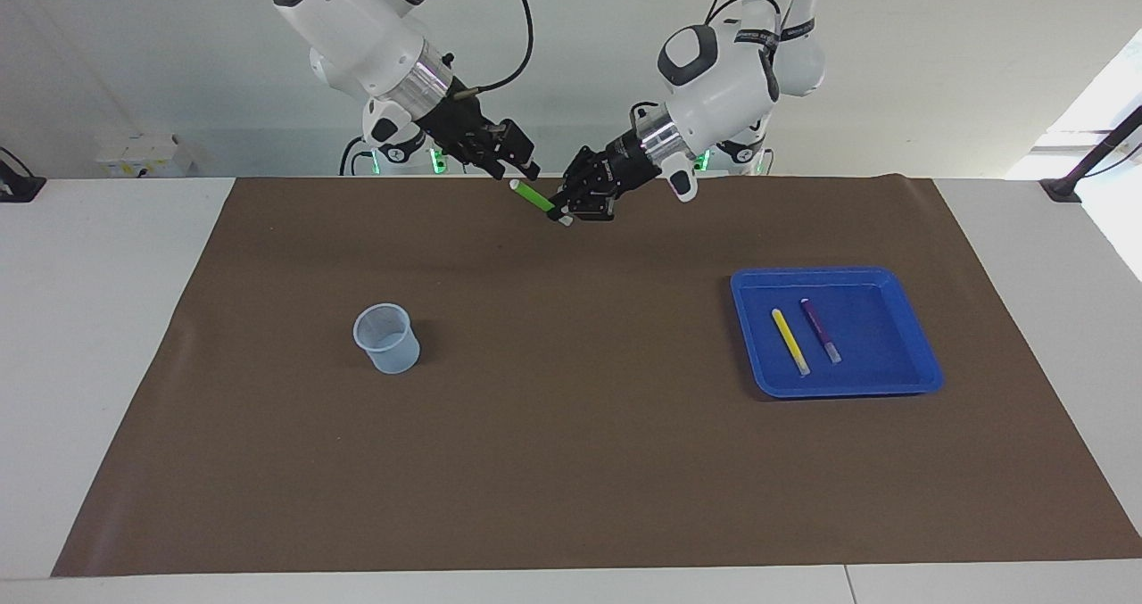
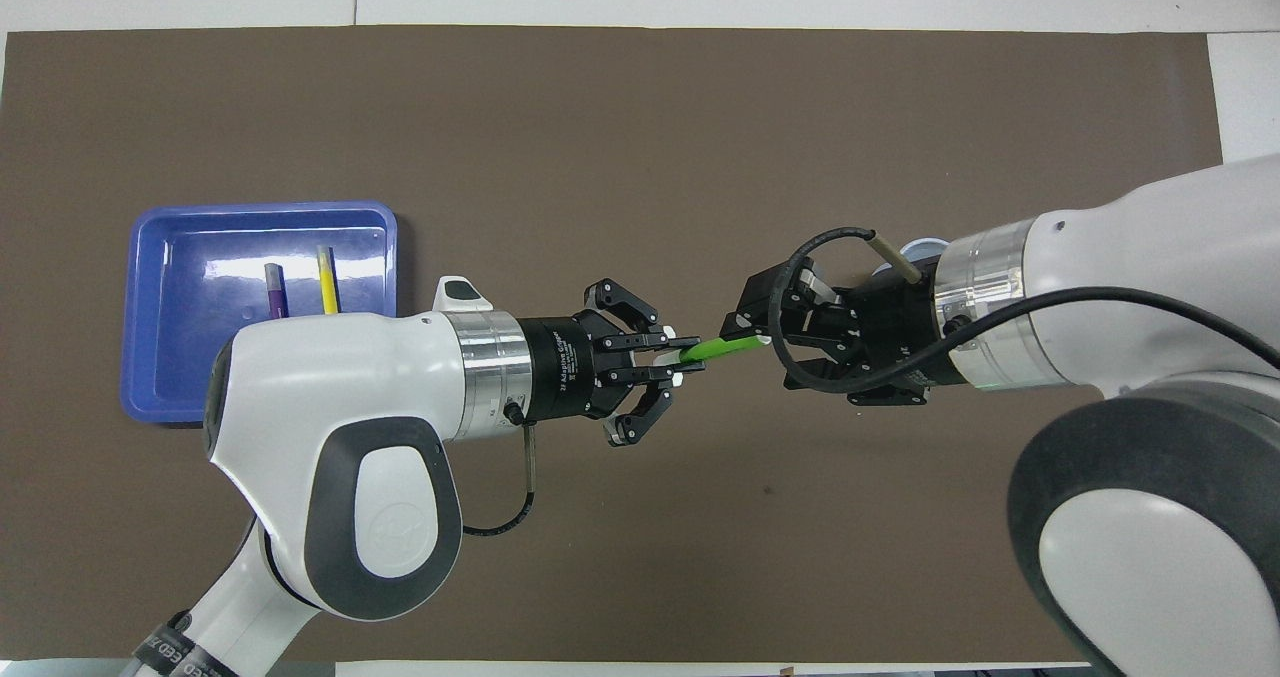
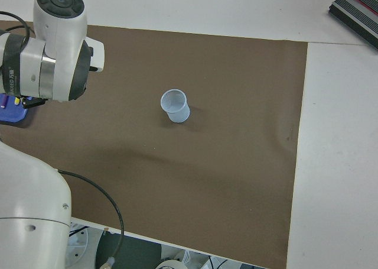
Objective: Transfer and insert pens with both arms
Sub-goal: 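Grasp the green pen's free end with the right gripper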
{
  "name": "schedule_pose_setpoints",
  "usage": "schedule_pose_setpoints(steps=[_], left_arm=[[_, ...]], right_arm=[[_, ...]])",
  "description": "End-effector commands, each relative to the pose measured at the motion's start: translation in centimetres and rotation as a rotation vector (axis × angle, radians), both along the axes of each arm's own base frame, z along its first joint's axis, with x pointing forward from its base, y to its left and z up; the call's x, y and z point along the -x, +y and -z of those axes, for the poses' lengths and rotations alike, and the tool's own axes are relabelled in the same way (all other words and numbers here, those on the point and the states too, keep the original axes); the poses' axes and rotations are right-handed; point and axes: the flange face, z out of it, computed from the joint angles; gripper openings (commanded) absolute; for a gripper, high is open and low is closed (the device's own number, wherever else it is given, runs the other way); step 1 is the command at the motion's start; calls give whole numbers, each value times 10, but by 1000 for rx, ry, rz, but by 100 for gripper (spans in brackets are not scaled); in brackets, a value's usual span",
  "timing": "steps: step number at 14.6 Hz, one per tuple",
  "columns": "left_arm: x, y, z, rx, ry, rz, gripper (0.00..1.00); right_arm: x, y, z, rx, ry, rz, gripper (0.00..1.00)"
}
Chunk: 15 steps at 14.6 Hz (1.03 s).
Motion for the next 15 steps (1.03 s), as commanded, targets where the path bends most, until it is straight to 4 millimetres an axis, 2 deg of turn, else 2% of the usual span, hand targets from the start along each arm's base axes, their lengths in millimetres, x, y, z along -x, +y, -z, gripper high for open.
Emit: schedule_pose_setpoints(steps=[1, 5, 6, 15], left_arm=[[9, 6, -1, 15, -13, -8, 0], [9, 7, -1, 16, -13, -6, 0], [9, 7, -1, 16, -15, -6, 0], [8, 7, -2, 24, -16, -11, 0]], right_arm=[[1, -5, 1, -28, -35, 14, 67], [-2, -5, 4, -31, -66, 45, 61], [-2, -5, 4, -30, -65, 45, 56], [5, 1, 3, -29, -55, 19, 45]])
